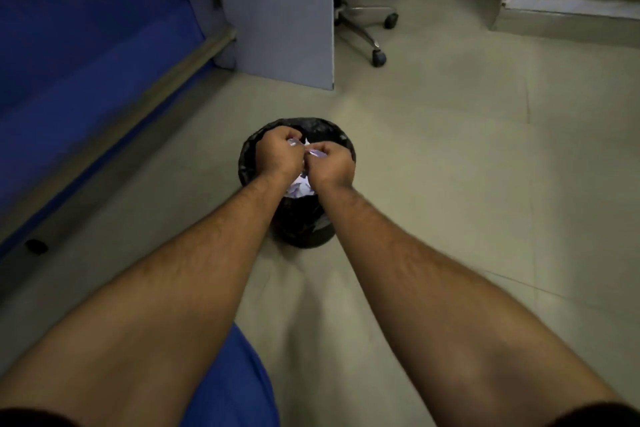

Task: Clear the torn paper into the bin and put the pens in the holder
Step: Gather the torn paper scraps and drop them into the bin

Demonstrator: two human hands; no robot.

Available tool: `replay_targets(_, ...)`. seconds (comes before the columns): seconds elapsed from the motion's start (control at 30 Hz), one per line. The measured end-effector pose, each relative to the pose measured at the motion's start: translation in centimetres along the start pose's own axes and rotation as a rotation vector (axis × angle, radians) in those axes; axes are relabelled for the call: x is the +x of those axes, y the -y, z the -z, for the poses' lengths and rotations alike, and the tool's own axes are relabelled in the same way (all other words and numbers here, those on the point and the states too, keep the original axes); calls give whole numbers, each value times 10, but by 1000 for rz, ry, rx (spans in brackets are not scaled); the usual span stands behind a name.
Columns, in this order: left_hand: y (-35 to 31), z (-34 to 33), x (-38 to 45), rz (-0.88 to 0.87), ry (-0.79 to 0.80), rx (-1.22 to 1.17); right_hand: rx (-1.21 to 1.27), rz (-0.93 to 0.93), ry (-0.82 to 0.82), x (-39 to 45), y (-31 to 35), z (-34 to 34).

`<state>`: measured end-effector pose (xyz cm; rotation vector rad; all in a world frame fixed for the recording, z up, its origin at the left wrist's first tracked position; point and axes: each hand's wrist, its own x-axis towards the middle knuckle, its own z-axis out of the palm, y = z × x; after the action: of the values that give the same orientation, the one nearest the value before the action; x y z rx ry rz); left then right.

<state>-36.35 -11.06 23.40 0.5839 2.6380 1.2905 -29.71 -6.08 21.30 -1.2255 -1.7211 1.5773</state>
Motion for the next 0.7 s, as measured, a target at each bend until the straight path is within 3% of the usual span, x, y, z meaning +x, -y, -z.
replay_targets(0.13, 28, -5, 10, 94, 95, -8, -376, 84, 123, 5, -1, -6)
replay_targets(0.23, 32, -7, 13, 94, 125, 32, -453, 144, 136, 6, 0, -3)
replay_targets(0.37, 27, -11, 9, 58, 136, 97, -314, 103, 20, 6, 0, 12)
replay_targets(0.57, -16, -33, -24, -141, 73, 140, -45, -24, -211, 21, -11, 54)
replay_targets(0.7, -34, -67, -61, -250, 208, 149, 6, -65, -274, 20, -44, 98)
